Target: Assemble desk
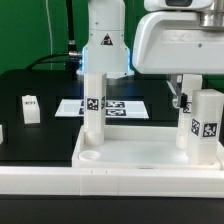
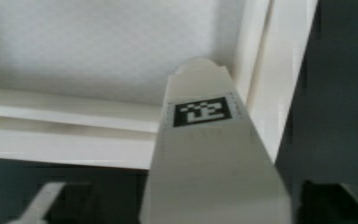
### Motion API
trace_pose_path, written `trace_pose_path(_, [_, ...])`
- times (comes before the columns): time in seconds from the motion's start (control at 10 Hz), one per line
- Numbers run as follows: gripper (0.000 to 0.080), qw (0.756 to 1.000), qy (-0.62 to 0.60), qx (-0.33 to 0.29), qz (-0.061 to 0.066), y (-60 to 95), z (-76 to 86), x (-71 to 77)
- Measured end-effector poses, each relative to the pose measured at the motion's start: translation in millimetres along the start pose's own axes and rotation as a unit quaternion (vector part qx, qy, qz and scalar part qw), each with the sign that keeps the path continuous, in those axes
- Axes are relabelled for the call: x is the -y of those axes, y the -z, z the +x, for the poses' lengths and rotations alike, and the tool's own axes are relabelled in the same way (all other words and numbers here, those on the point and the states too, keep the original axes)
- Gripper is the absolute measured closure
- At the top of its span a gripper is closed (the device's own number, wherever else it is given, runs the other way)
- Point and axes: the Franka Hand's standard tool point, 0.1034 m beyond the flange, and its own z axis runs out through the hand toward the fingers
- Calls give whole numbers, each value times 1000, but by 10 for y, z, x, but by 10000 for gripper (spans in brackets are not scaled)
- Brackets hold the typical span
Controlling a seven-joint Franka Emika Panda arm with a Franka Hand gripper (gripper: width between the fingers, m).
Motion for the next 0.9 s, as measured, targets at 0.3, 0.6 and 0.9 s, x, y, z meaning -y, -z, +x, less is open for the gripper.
trace_pose_path(0.3, [511, 1000, -2, 0, 0, -1, -1, -2])
trace_pose_path(0.6, [511, 999, -50, 0, 1, -2, -2, -6])
trace_pose_path(0.9, [511, 988, -155, 0, 0, -4, -3, -21])
